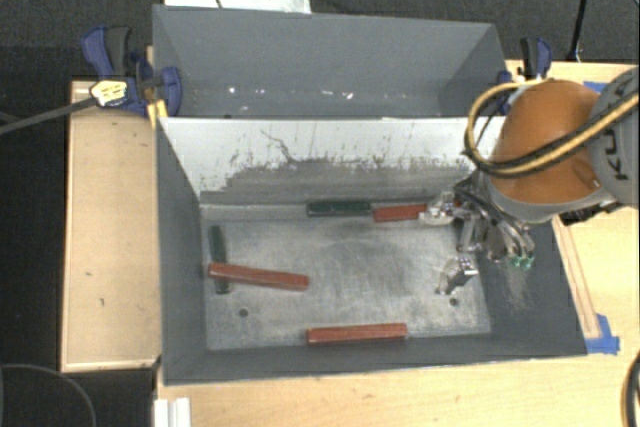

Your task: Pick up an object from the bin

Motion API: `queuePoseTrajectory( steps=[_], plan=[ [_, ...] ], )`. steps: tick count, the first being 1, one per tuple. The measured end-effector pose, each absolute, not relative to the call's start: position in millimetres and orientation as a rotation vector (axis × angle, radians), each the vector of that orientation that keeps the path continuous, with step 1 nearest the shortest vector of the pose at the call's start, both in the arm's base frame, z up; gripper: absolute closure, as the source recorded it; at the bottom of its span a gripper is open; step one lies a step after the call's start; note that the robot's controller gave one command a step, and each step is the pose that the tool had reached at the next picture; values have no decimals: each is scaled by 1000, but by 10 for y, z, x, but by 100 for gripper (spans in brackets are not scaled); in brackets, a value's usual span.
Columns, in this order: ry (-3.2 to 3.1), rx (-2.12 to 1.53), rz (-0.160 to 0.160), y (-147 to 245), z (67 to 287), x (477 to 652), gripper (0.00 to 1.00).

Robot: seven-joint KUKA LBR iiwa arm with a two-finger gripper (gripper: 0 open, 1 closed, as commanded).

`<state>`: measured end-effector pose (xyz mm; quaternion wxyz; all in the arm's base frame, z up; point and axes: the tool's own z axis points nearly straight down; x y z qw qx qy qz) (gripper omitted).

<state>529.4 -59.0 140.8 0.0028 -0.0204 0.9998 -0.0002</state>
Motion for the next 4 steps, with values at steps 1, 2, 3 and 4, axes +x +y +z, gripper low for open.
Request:
queuePoseTrajectory(
  steps=[1, 2, 3, 4],
  plan=[
    [3137, -65, 0, -587, 1404, 5287, 0],
    [3138, -66, 0, -219, 1522, 5586, 0],
    [3129, -100, 1, -306, 1024, 5697, 0],
    [3145, -56, 1, -268, 805, 5751, 0]
  ],
)
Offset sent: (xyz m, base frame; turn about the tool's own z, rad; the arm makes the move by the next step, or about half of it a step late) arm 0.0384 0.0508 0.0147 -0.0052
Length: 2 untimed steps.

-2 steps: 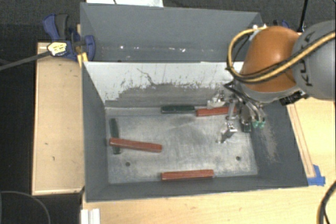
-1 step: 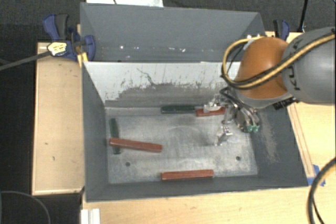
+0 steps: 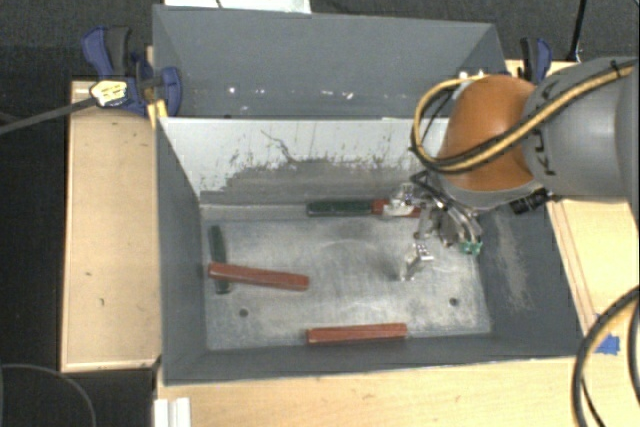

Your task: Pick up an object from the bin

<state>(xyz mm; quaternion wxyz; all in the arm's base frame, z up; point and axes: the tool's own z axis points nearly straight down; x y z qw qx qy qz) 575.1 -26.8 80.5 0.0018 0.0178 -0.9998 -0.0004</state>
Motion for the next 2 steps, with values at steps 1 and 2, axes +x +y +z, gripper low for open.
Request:
queuePoseTrajectory(
  steps=[1, 2],
  plan=[
    [-3145, 6, -1, -230, 876, 5828, 0],
    [-3139, -143, 2, 207, 987, 5686, 0]
  ],
)
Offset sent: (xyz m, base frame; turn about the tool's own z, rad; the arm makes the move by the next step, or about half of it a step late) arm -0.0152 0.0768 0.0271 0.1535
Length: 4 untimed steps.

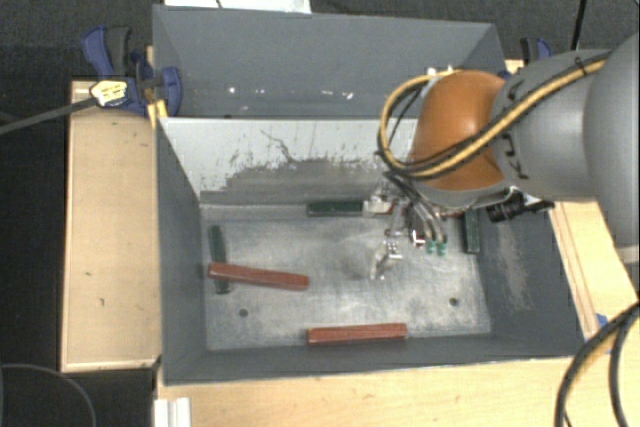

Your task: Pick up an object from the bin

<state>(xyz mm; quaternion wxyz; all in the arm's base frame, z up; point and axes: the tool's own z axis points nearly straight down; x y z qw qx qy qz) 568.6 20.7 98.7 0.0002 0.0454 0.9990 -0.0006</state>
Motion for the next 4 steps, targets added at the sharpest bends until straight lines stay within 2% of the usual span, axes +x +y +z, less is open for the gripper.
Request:
queuePoseTrajectory(
  steps=[1, 2, 3, 4],
  plan=[
    [3134, 211, 7, 482, 1114, 5453, 0],
    [3133, 120, 0, 780, 897, 5620, 0],
    [3139, 64, 1, 1096, 750, 5381, 0],
    [3139, -112, 1, 1322, 800, 5550, 0]
  ],
)
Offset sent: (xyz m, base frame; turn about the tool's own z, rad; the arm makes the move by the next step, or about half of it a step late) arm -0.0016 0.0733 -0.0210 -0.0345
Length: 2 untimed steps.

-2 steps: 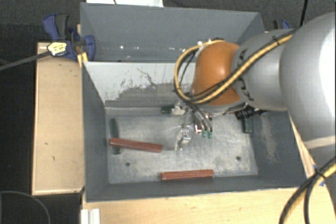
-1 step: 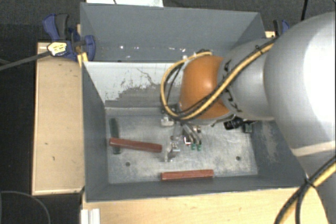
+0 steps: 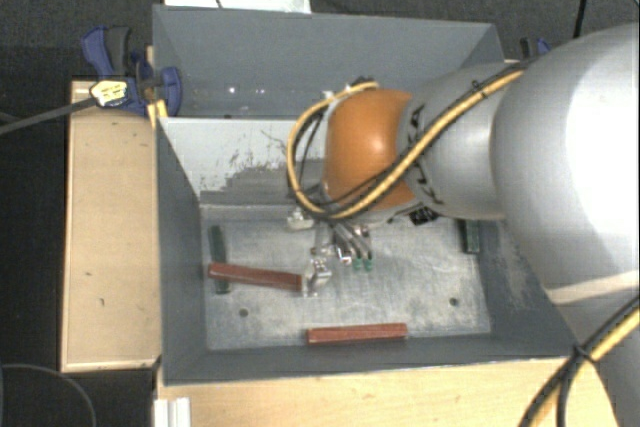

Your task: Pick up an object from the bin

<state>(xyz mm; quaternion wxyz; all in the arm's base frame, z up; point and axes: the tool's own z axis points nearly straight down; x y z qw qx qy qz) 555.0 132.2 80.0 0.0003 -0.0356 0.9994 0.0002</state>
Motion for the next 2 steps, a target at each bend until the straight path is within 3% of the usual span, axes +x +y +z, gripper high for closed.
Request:
queuePoseTrajectory(
  steps=[1, 2],
  plan=[
    [3137, 115, 6, 1701, 734, 5425, 100],
    [3137, 113, 5, 1701, 734, 5425, 100]
  ],
)
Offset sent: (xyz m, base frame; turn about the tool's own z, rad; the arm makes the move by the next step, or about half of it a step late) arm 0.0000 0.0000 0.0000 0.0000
